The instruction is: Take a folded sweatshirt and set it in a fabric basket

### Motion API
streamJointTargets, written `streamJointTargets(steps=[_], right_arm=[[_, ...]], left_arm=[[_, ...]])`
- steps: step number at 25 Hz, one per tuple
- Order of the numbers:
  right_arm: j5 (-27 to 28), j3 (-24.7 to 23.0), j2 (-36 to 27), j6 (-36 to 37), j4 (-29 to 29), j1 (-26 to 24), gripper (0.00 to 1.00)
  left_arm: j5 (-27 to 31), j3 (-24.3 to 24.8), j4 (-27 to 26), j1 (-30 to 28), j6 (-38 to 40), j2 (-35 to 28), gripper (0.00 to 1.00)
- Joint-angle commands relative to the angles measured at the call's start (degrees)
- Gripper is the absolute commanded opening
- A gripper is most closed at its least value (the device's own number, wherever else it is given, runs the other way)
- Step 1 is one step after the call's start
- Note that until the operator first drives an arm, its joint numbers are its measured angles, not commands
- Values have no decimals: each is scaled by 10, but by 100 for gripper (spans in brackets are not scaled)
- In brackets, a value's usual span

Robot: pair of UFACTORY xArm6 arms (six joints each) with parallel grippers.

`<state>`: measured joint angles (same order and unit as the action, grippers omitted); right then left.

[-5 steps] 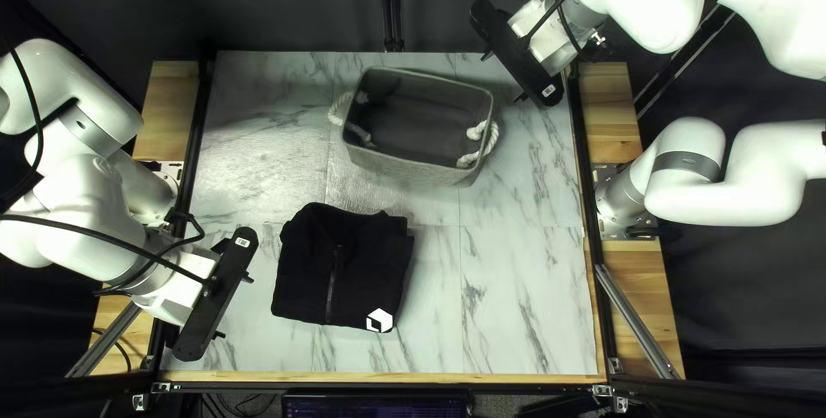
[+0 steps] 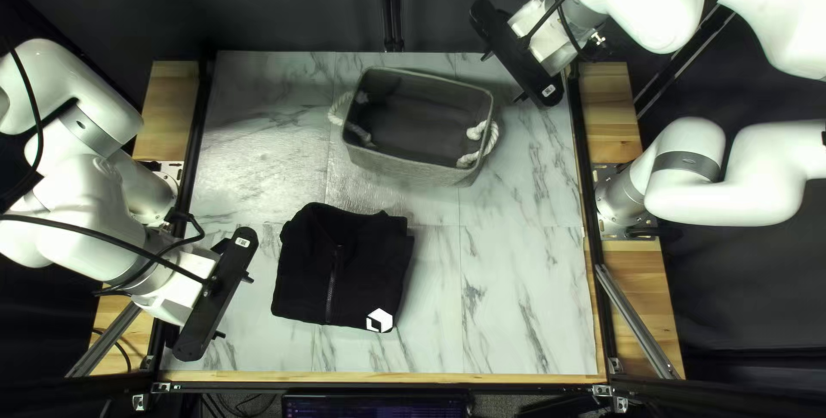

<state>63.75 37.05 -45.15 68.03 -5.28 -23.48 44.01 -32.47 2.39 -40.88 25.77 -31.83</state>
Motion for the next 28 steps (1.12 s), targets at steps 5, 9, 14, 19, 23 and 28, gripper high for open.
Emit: streamJointTargets(steps=[5, 9, 14, 19, 23, 28], right_arm=[[0, 0, 0, 0, 0, 0, 100], [0, 0, 0, 0, 0, 0, 100], [0, 0, 0, 0, 0, 0, 100], [0, 0, 0, 0, 0, 0, 100], [0, 0, 0, 0, 0, 0, 100], [4, 27, 31, -108, 63, 95, 100]], left_arm=[[0, 0, 0, 0, 0, 0, 100], [0, 0, 0, 0, 0, 0, 100], [0, 0, 0, 0, 0, 0, 100], [0, 0, 0, 0, 0, 0, 100], [0, 0, 0, 0, 0, 0, 100], [0, 0, 0, 0, 0, 0, 100]])
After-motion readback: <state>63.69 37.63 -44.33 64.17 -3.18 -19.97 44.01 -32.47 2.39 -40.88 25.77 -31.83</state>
